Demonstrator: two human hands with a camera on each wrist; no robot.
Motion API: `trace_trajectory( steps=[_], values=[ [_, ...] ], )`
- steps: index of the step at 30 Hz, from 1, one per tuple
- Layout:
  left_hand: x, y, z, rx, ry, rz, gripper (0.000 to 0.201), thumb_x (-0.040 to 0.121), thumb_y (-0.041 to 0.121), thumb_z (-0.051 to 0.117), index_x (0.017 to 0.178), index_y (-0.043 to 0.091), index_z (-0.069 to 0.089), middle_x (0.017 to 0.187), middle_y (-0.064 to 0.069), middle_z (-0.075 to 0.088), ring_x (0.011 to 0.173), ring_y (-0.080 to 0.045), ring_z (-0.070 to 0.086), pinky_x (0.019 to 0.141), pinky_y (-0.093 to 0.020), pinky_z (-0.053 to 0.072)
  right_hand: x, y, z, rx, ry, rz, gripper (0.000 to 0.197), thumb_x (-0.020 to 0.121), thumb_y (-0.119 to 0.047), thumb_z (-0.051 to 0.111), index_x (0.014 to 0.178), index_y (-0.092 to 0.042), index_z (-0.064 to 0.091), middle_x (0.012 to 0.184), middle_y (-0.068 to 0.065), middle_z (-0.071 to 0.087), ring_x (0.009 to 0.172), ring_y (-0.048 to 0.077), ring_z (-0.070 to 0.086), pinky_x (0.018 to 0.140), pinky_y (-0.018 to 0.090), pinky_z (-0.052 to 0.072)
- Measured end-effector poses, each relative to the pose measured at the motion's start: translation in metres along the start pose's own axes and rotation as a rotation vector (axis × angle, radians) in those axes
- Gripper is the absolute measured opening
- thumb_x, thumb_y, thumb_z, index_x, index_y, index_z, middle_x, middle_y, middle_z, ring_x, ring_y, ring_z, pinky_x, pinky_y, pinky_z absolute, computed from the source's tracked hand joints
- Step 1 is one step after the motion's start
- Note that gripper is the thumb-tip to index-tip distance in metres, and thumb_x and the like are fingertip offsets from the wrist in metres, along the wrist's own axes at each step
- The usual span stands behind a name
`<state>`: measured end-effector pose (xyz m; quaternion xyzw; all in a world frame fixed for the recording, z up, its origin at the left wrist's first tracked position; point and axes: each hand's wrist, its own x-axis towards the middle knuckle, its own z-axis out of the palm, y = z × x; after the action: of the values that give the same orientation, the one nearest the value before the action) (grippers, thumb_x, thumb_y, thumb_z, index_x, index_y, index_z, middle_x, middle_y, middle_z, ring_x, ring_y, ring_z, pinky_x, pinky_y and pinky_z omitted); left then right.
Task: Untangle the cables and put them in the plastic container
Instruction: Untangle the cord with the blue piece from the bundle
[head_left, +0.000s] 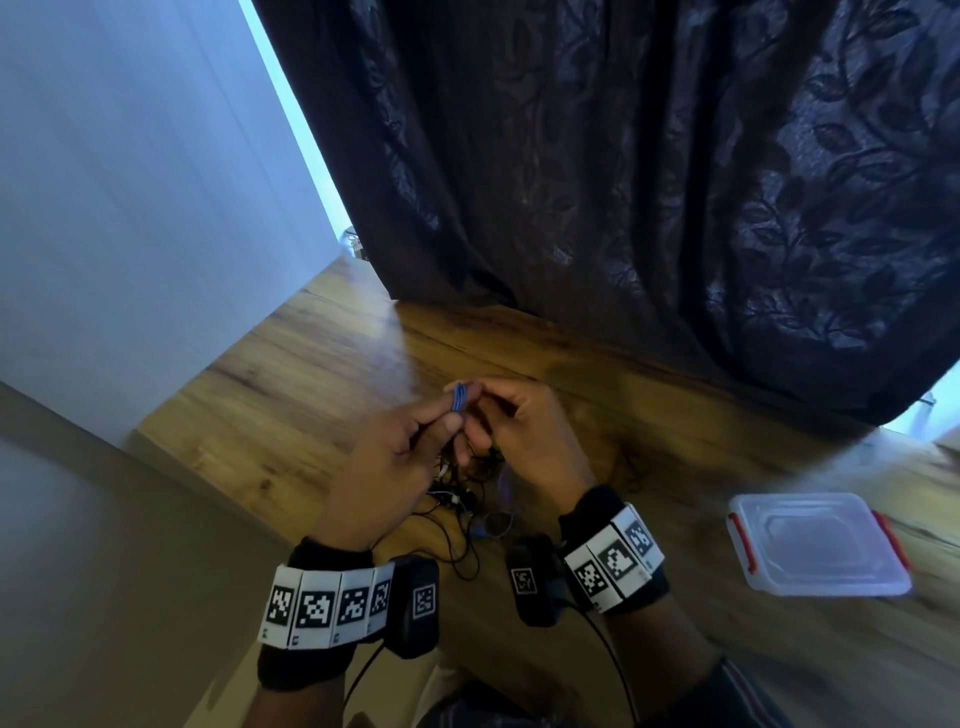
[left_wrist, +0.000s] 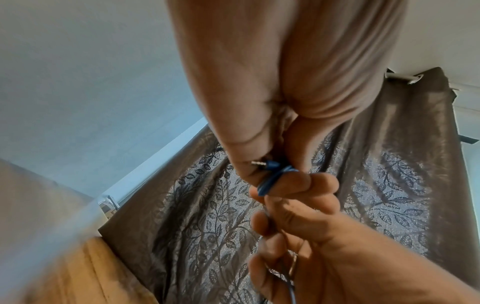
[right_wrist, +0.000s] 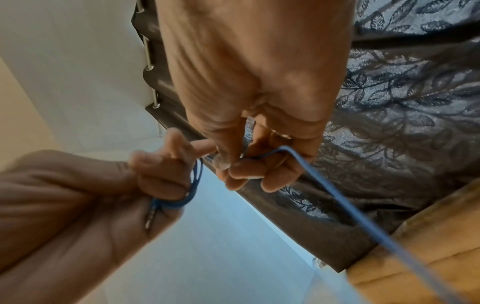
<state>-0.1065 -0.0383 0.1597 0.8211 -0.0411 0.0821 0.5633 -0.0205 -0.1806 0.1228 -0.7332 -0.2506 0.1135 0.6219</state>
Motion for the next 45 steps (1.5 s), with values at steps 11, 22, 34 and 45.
trace_trajectory(
  steps=[11, 22, 34, 45],
  values=[
    [0.002, -0.013, -0.004, 0.122, 0.102, -0.04, 0.039, 0.103, 0.007, 0.046, 0.11, 0.042, 0.061, 0.092, 0.0, 0.073, 0.084, -0.012, 0.069, 0.083, -0.038, 0.058, -0.033, -0.025, 0.006, -0.196, -0.573, 0.153, 0.027, 0.104, -0.016, 0.051, 0.086, -0.032, 0.06, 0.088, 0.008, 0.075, 0.069, 0.006, 0.066, 0.062, 0.014, 0.049],
    [-0.001, -0.008, 0.004, -0.096, 0.027, -0.13, 0.031, 0.103, 0.017, 0.043, 0.096, 0.002, 0.07, 0.072, -0.006, 0.065, 0.063, -0.012, 0.054, 0.061, -0.02, 0.039, -0.01, -0.046, -0.028, -0.309, -0.019, -0.166, 0.006, 0.091, -0.017, 0.073, 0.091, -0.02, 0.078, 0.086, -0.012, 0.071, 0.084, 0.003, 0.066, 0.073, 0.015, 0.052],
    [0.003, -0.004, 0.022, -0.285, 0.016, 0.003, 0.03, 0.105, 0.009, 0.04, 0.118, -0.004, 0.063, 0.075, 0.002, 0.062, 0.066, -0.013, 0.05, 0.07, -0.018, 0.044, 0.0, -0.008, -0.024, 0.009, 0.061, -0.074, 0.029, 0.095, 0.005, 0.058, 0.096, -0.02, 0.072, 0.089, -0.014, 0.071, 0.087, -0.002, 0.067, 0.081, 0.017, 0.052],
    [0.012, -0.012, 0.035, -0.029, 0.236, -0.008, 0.038, 0.102, -0.006, 0.041, 0.139, 0.0, 0.049, 0.103, -0.011, 0.069, 0.083, 0.006, 0.065, 0.076, -0.007, 0.048, -0.018, -0.009, -0.006, -0.256, -0.422, 0.22, 0.018, 0.101, -0.007, 0.051, 0.11, -0.006, 0.067, 0.086, -0.005, 0.071, 0.07, 0.011, 0.07, 0.073, 0.035, 0.061]
  ],
)
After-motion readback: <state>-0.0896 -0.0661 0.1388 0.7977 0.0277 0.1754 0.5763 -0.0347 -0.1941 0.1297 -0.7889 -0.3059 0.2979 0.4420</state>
